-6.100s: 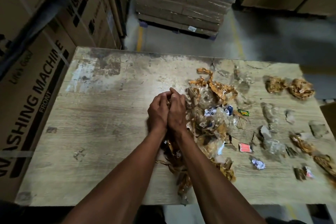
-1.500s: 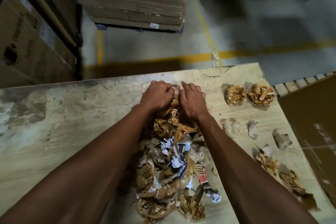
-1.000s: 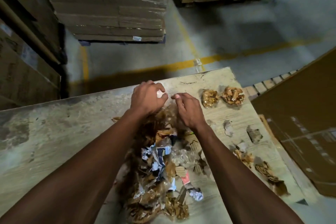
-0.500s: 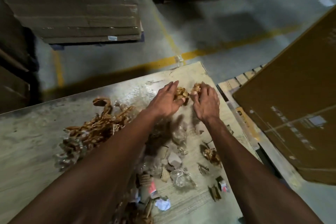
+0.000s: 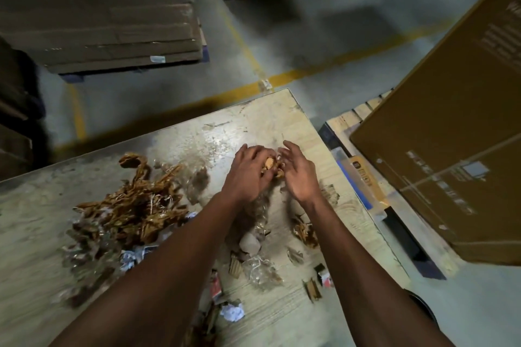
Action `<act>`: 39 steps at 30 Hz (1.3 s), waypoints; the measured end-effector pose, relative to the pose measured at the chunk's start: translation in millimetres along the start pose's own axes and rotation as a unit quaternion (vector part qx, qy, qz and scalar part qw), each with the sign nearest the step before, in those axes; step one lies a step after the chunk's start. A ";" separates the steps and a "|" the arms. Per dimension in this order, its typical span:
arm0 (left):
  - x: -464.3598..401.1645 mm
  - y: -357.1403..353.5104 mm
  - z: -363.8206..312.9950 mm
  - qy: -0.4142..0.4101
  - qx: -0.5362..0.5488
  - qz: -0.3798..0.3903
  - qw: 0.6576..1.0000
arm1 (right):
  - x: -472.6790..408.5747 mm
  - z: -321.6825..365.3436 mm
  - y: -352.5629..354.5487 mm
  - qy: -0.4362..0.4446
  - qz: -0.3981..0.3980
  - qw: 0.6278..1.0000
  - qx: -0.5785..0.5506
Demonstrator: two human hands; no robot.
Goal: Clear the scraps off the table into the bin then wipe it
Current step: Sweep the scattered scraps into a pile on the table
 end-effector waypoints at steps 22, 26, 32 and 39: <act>57.2 -32.8 11.1 0.057 -0.053 -0.117 0.990 | 97.2 -27.7 -28.6 -0.020 -0.132 0.984 0.116; 57.3 -33.4 9.9 0.066 -0.043 -0.121 0.989 | 81.4 -6.9 -45.7 0.025 -0.079 0.996 0.033; 54.8 -34.8 7.9 0.085 -0.096 -0.100 0.987 | 88.3 -16.2 -32.5 -0.052 -0.034 0.992 -0.108; 51.7 -37.1 6.1 0.113 -0.138 -0.053 0.983 | 112.3 -14.3 10.7 -0.032 -0.081 0.996 -0.024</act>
Point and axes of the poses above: each hand's wrist, its own x-axis away from the middle knuckle, its own y-axis out of the back of the hand, z = x × y, the point moved 6 cm from there along -x, towards the middle knuckle, and after that the axes turned 7 degrees about y, right-handed, at the moved point
